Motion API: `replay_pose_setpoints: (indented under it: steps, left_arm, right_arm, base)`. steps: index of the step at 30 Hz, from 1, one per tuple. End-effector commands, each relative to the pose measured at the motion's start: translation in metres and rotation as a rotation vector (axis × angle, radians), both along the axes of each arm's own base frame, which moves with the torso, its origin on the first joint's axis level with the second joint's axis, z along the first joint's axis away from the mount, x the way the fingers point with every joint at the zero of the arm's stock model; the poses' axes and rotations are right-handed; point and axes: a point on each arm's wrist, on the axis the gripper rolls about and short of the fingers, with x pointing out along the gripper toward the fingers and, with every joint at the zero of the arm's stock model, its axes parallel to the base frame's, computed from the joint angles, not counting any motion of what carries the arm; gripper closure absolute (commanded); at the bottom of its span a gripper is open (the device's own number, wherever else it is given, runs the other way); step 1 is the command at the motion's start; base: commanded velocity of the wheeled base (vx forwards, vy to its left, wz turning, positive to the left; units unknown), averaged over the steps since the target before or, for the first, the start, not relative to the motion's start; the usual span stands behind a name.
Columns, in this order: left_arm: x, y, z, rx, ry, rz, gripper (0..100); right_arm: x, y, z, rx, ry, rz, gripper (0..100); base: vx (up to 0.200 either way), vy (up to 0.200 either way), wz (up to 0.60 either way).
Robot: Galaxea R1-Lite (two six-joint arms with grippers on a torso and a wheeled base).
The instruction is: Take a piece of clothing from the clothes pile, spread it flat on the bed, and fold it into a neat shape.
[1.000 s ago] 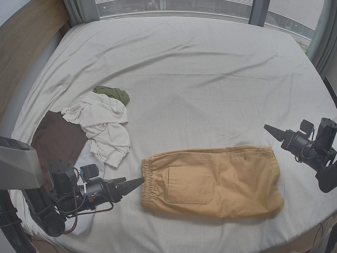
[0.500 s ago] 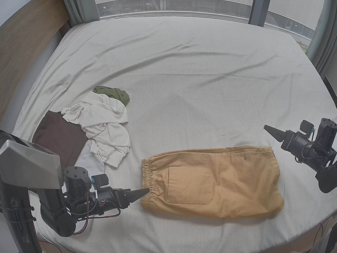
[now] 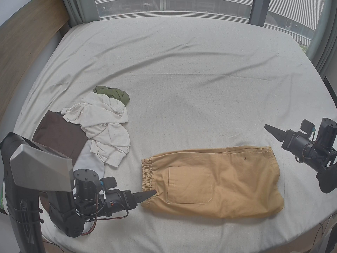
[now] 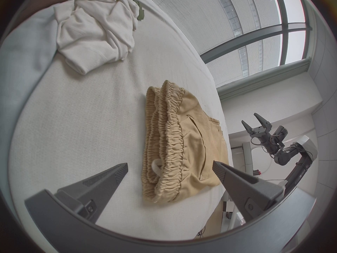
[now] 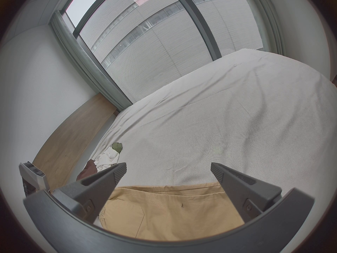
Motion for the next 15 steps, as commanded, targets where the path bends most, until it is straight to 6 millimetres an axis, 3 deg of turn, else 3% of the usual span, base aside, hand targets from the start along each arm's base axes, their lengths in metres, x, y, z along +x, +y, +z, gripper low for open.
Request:
replay_pose_setpoints:
  steps: [1, 15]
  left_arm:
    - [-0.001, -0.01, -0.003, -0.009, 0.014, -0.025, 0]
    - [0.004, -0.016, -0.015, -0.018, 0.062, 0.033, 0]
  right_arm:
    - [-0.001, 0.0, 0.001, -0.001, -0.003, 0.001, 0]
    - [-0.002, 0.002, 0.002, -0.001, -0.007, 0.007, 0]
  base:
    - [0.0, 0.0, 0.0]
    - [0.0, 0.0, 0.0]
